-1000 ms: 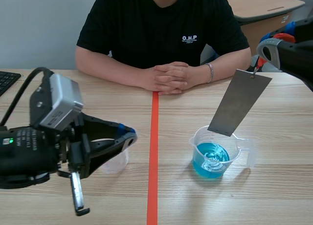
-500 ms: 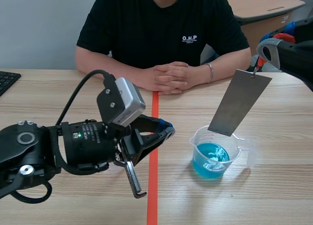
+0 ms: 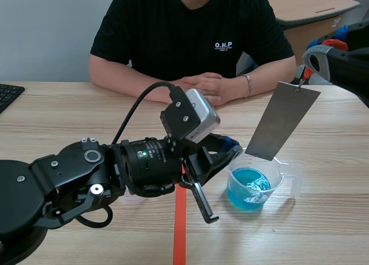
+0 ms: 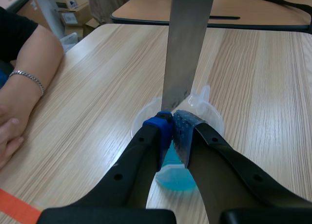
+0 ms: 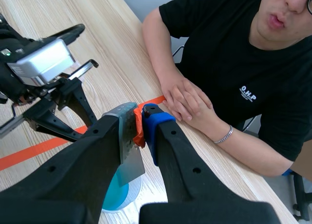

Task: Do the redox reaction experiment.
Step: 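Point at the plate with the left hand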

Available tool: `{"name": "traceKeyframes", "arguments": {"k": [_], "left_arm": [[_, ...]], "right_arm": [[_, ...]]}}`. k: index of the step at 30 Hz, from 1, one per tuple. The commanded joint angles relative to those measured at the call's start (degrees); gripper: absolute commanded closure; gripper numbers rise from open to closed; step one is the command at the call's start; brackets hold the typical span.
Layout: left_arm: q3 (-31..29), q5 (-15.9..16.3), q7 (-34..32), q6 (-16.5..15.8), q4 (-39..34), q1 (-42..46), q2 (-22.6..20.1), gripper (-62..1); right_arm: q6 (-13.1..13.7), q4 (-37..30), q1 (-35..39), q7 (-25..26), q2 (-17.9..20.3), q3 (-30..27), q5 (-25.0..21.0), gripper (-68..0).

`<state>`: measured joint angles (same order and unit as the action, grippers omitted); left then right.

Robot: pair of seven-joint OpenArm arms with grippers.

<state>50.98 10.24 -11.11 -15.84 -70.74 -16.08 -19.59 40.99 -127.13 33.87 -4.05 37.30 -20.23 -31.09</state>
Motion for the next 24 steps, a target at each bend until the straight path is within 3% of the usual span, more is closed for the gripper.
{"name": "traceKeyframes", "arguments": {"k": [1,11,24], "left_arm": [[-0.09,-0.13,-0.90,0.28,0.26,-1.01,0.85,-4.6],[0.02,-1.70,-2.03,1.38,4.81,-3.02,4.24,-4.6],[0.02,-2.34,-2.43,0.63,5.79,-2.99,4.33,-4.6]], "right_arm": [[-0.39,-0.20,-0.85,1.01,0.31,-0.07,-0.66,-1.5],[-0.39,-0.20,-0.85,1.01,0.31,-0.07,-0.66,-1.5],[-0.39,-0.20,-0.85,1.01,0.31,-0.07,-0.66,-1.5]]}}
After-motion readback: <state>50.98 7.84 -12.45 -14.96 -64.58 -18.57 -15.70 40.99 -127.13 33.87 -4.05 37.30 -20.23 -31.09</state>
